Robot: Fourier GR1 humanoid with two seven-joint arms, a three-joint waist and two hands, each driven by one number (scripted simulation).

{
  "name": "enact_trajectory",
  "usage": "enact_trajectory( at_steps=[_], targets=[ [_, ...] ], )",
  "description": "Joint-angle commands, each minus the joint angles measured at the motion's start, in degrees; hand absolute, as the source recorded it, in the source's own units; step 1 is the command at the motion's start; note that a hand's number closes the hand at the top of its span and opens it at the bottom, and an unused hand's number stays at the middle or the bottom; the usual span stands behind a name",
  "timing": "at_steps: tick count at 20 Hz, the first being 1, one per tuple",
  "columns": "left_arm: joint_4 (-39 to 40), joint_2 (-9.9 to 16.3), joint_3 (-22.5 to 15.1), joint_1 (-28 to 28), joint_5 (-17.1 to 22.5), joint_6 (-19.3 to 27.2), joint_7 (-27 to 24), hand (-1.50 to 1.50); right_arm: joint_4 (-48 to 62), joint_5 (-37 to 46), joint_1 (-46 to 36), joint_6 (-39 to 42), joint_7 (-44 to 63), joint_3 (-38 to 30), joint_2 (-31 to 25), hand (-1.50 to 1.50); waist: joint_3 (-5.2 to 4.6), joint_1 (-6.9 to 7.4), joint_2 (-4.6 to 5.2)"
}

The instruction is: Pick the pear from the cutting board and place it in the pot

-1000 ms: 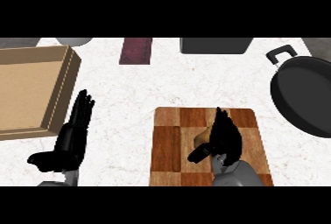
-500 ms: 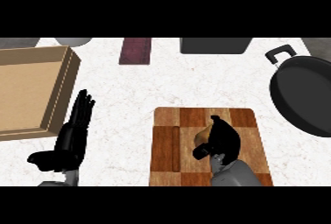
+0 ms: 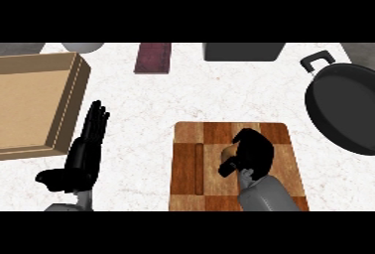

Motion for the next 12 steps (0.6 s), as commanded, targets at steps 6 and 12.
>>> enact_trajectory(
  at_steps=[6,12],
  targets=[
    [-1.58,-1.19,-0.77,-0.74,-2.09,1.03,2.51,0.00,2.78,4.66,-9.07,1.25,5.54,-9.02,-2.85,1.50,0.02,0.29,0.20],
    [-2.12,-0.39,-1.07,-2.09,-1.10,-1.35,1.33,0.00,15.20,4.01,-21.01,-1.02,6.00,-27.40,-14.31,1.50,0.16,4.53,3.29]
  ],
)
